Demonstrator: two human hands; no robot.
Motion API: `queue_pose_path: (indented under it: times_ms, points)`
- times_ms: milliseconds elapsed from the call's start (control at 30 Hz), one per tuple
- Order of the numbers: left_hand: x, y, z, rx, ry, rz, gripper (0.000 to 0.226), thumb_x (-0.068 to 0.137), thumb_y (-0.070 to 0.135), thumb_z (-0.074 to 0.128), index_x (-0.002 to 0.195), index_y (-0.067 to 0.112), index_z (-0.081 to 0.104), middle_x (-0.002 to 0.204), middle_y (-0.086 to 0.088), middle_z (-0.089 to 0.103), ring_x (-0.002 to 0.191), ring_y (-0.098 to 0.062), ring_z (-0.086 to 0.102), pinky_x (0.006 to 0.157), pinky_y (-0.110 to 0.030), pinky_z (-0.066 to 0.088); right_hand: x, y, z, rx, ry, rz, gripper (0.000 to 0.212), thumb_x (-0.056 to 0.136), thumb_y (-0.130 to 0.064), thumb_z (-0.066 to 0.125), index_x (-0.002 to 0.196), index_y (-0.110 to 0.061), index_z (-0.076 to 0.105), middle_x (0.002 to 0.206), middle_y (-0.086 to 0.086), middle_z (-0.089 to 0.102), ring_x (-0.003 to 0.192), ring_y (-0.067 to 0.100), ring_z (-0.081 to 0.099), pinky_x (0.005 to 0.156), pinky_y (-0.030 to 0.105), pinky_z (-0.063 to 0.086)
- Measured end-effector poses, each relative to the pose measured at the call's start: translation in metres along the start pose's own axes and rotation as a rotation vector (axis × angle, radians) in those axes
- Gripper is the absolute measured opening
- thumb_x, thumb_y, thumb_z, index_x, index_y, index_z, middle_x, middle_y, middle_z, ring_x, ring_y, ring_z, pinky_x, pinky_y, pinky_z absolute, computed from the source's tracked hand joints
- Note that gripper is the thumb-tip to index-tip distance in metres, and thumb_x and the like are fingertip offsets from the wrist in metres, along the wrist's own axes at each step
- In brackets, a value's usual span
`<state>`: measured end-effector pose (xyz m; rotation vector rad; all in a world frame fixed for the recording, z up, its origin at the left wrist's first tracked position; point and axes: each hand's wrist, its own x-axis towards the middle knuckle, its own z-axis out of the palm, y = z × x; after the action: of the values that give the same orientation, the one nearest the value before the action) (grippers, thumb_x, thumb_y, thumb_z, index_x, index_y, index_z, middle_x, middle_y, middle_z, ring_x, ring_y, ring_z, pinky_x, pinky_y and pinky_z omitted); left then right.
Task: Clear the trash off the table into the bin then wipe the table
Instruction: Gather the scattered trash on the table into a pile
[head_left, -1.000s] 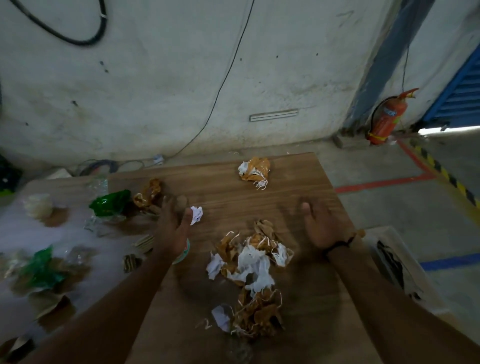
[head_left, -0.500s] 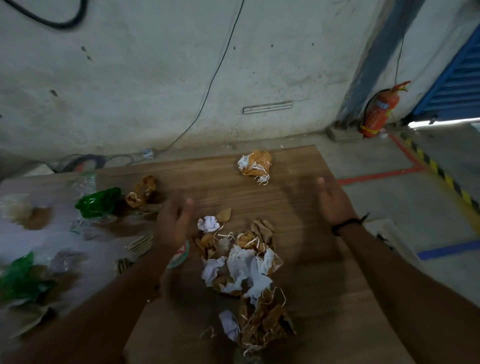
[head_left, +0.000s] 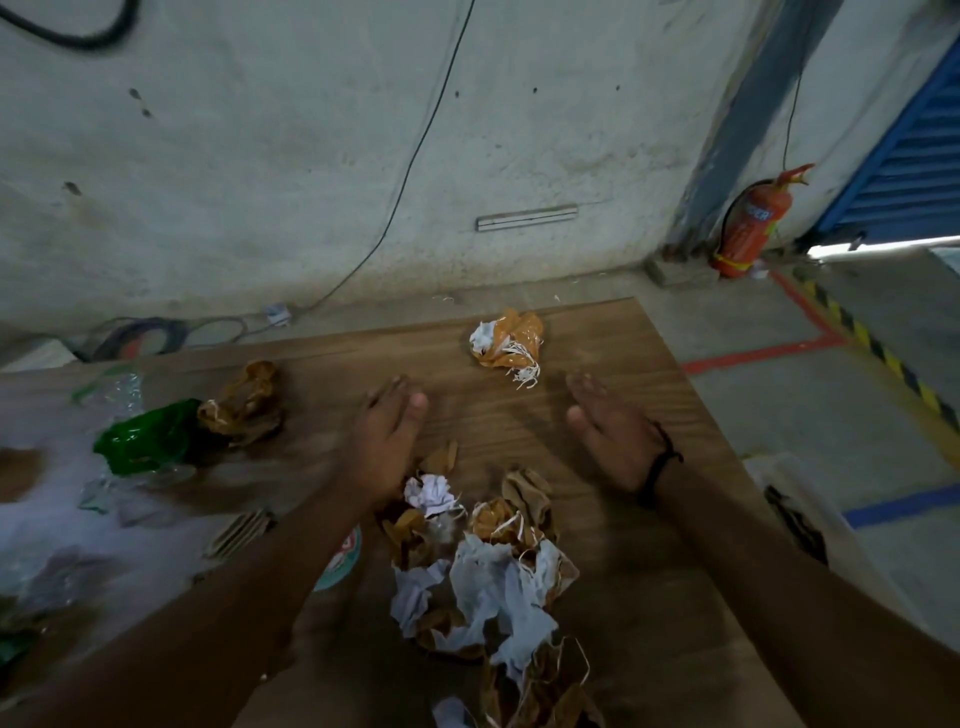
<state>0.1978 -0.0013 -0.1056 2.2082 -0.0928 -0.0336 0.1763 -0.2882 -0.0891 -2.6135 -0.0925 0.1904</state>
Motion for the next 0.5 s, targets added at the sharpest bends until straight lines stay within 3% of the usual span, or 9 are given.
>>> queue_pose_path:
  times_ms: [67, 133, 200, 267, 300, 367, 433, 500]
  points:
    - [0.021, 0.009, -0.008, -0.095, 0.072, -0.149, 0.062, 0.097, 0.060, 0.027, 0.131, 0.017, 0.056, 0.135, -0.009, 0.056, 0.127, -0.026, 0.049, 0.100, -0.030, 0.032, 0.015, 0.005, -0.016, 0.134, 0.173, 0.085, 0.056, 0.101, -0.048, 0.030, 0.148, -0.017, 0.035, 0.154, 0.006, 0.036, 0.142, 0.022, 0.033, 0.113, 0.029, 0.023]
    - [0.051, 0.010, -0.020, -0.081, 0.129, -0.221, 0.054, 0.102, 0.050, 0.026, 0.131, 0.015, 0.055, 0.133, -0.012, 0.056, 0.126, -0.030, 0.049, 0.096, -0.034, 0.033, 0.041, 0.014, -0.033, 0.233, 0.247, 0.199, 0.054, 0.102, -0.046, 0.028, 0.145, -0.015, 0.039, 0.152, 0.009, 0.039, 0.141, 0.026, 0.034, 0.114, 0.032, 0.022]
    - [0.079, 0.012, -0.026, -0.075, 0.135, -0.216, 0.055, 0.103, 0.047, 0.025, 0.137, 0.011, 0.049, 0.142, -0.014, 0.048, 0.132, -0.031, 0.042, 0.103, -0.037, 0.030, 0.071, 0.023, -0.045, 0.316, 0.227, 0.301, 0.061, 0.101, -0.051, 0.025, 0.146, -0.012, 0.035, 0.155, 0.011, 0.032, 0.143, 0.026, 0.030, 0.116, 0.033, 0.019]
    - [0.098, 0.014, -0.024, -0.033, 0.109, -0.241, 0.060, 0.102, 0.051, 0.021, 0.145, 0.013, 0.040, 0.153, -0.013, 0.036, 0.142, -0.029, 0.030, 0.116, -0.040, 0.017, 0.096, 0.027, -0.047, 0.331, 0.224, 0.395, 0.081, 0.092, -0.066, 0.017, 0.147, -0.009, 0.032, 0.156, 0.014, 0.030, 0.143, 0.029, 0.030, 0.119, 0.038, 0.020]
    - [0.105, 0.017, -0.018, -0.017, 0.092, -0.266, 0.063, 0.101, 0.055, 0.018, 0.148, 0.017, 0.036, 0.156, -0.011, 0.031, 0.145, -0.028, 0.024, 0.120, -0.044, 0.010, 0.108, 0.023, -0.045, 0.345, 0.222, 0.399, 0.090, 0.086, -0.070, 0.011, 0.146, -0.007, 0.033, 0.153, 0.017, 0.033, 0.140, 0.033, 0.034, 0.118, 0.043, 0.024]
    - [0.110, 0.028, -0.004, 0.070, 0.022, -0.240, 0.062, 0.100, 0.057, 0.011, 0.151, 0.025, 0.028, 0.159, -0.006, 0.025, 0.148, -0.028, 0.017, 0.120, -0.048, 0.001, 0.118, -0.005, -0.037, 0.315, 0.192, 0.319, 0.075, 0.095, -0.057, 0.010, 0.145, -0.006, 0.035, 0.150, 0.019, 0.037, 0.137, 0.036, 0.036, 0.115, 0.048, 0.027]
    - [0.105, 0.041, 0.012, 0.149, -0.092, -0.104, 0.058, 0.101, 0.054, 0.008, 0.150, 0.029, 0.029, 0.158, -0.005, 0.027, 0.147, -0.028, 0.020, 0.118, -0.047, 0.007, 0.115, -0.036, -0.021, 0.374, 0.109, 0.176, 0.062, 0.101, -0.053, 0.016, 0.146, -0.016, 0.038, 0.152, 0.011, 0.037, 0.140, 0.029, 0.034, 0.117, 0.045, 0.024]
    - [0.094, 0.046, 0.026, 0.129, -0.208, -0.012, 0.069, 0.093, 0.071, 0.006, 0.139, 0.036, 0.044, 0.149, -0.005, 0.044, 0.138, -0.029, 0.036, 0.114, -0.042, 0.020, 0.106, -0.057, -0.005, 0.459, 0.066, 0.147, 0.078, 0.087, -0.076, 0.015, 0.134, -0.027, 0.054, 0.143, 0.006, 0.052, 0.131, 0.025, 0.047, 0.113, 0.047, 0.031]
